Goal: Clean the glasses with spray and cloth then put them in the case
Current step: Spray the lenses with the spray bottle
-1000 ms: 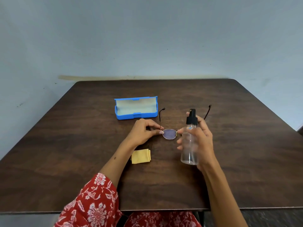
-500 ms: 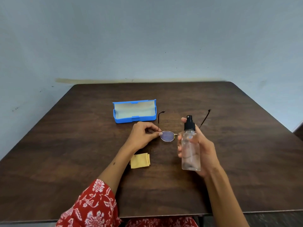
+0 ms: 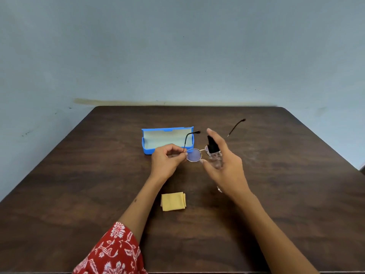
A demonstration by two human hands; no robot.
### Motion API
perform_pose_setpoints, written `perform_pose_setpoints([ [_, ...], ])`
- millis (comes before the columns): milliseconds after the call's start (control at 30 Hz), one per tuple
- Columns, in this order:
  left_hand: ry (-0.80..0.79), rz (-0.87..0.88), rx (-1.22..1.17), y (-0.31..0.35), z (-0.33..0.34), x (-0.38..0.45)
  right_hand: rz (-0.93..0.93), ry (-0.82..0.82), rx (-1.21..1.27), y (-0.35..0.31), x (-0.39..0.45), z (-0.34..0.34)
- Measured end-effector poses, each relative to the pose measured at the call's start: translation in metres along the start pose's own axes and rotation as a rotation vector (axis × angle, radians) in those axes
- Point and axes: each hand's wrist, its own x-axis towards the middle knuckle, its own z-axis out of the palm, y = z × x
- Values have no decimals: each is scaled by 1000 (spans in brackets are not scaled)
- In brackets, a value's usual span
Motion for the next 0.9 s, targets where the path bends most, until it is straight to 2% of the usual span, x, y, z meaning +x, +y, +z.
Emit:
perform_pose_setpoints([
  [100, 95, 23, -45, 2, -4, 3, -119, -10, -222, 1, 7, 13],
  [267, 159, 63, -80, 5, -7, 4, -153, -42, -406, 0, 9, 25],
  [533, 157, 100, -103, 14, -8, 2, -125, -110, -385, 2, 8, 23],
  [900, 134, 144, -119, 28, -6, -5, -112, -93, -352, 0, 6, 21],
])
